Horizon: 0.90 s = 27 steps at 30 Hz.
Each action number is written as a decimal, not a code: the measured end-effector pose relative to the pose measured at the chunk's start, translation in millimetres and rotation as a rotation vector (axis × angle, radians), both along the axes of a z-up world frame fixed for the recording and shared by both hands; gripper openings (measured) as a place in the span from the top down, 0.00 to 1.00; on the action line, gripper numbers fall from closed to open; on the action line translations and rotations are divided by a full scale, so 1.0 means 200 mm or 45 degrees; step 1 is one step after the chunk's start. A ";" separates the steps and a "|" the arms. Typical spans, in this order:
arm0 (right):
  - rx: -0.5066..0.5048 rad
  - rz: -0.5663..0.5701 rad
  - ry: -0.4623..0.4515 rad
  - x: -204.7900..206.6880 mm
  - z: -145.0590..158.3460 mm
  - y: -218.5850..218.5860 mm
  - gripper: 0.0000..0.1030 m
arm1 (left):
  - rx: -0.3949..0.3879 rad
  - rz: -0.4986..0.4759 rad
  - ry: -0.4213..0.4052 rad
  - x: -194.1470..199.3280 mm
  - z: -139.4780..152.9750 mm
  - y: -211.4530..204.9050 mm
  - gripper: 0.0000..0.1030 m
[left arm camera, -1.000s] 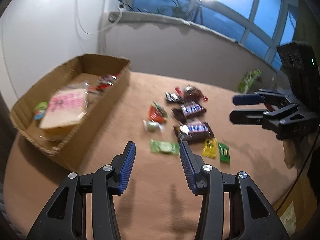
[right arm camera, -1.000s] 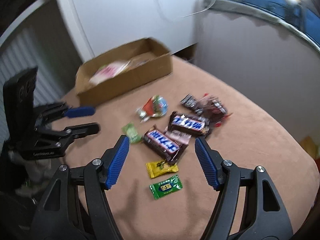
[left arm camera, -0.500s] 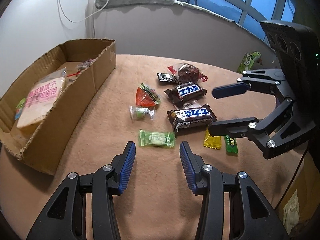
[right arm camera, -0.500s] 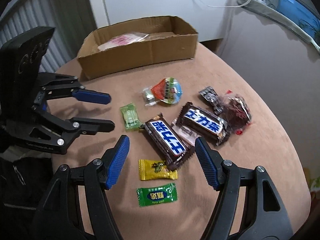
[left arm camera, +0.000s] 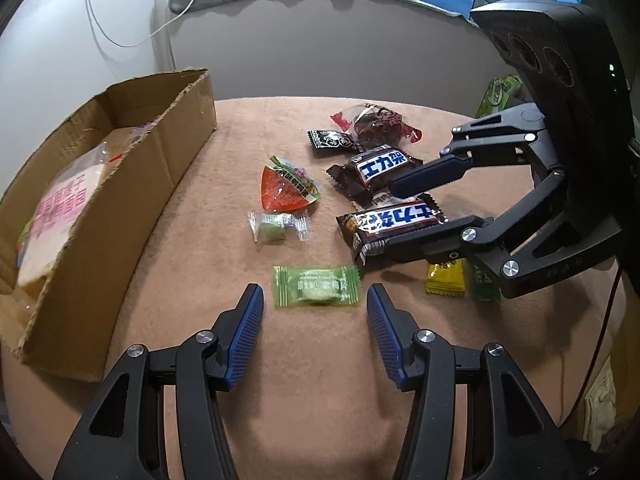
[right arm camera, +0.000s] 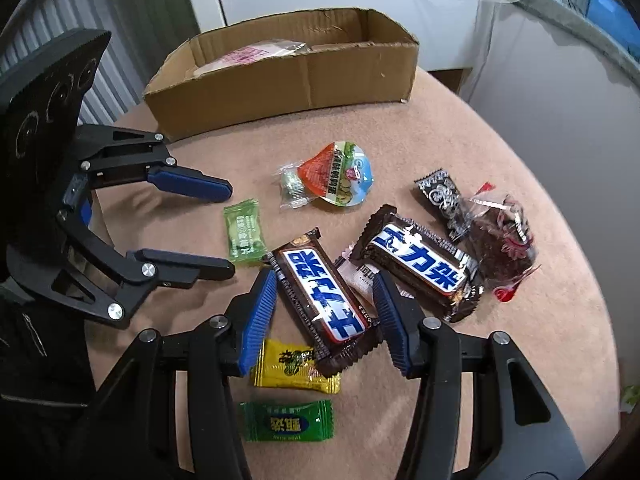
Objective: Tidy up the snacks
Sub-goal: 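Grasp a Snickers bar with the right gripper while the left grasps the green candy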
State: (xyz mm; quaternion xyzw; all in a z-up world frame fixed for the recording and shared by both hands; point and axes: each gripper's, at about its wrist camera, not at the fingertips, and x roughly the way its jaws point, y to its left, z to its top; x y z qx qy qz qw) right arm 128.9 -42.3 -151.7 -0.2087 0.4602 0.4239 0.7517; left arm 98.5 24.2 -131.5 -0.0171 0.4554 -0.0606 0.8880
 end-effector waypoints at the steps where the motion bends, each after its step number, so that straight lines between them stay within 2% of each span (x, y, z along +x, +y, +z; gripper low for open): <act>1: 0.005 0.001 0.005 0.01 -0.01 0.00 0.49 | -0.001 0.003 0.000 0.01 0.00 0.00 0.49; 4: 0.015 0.004 0.009 0.01 -0.01 -0.01 0.49 | -0.001 0.005 0.003 0.03 -0.01 0.00 0.48; 14: 0.032 -0.029 0.065 -0.01 -0.03 -0.06 0.67 | 0.033 -0.005 -0.014 0.05 -0.03 -0.03 0.49; 21: 0.007 -0.066 0.057 -0.02 -0.03 -0.03 0.71 | 0.044 0.020 -0.020 0.07 -0.03 -0.03 0.67; 27: 0.011 -0.116 0.060 -0.02 -0.03 -0.06 0.71 | 0.044 0.009 -0.025 0.07 -0.03 -0.03 0.68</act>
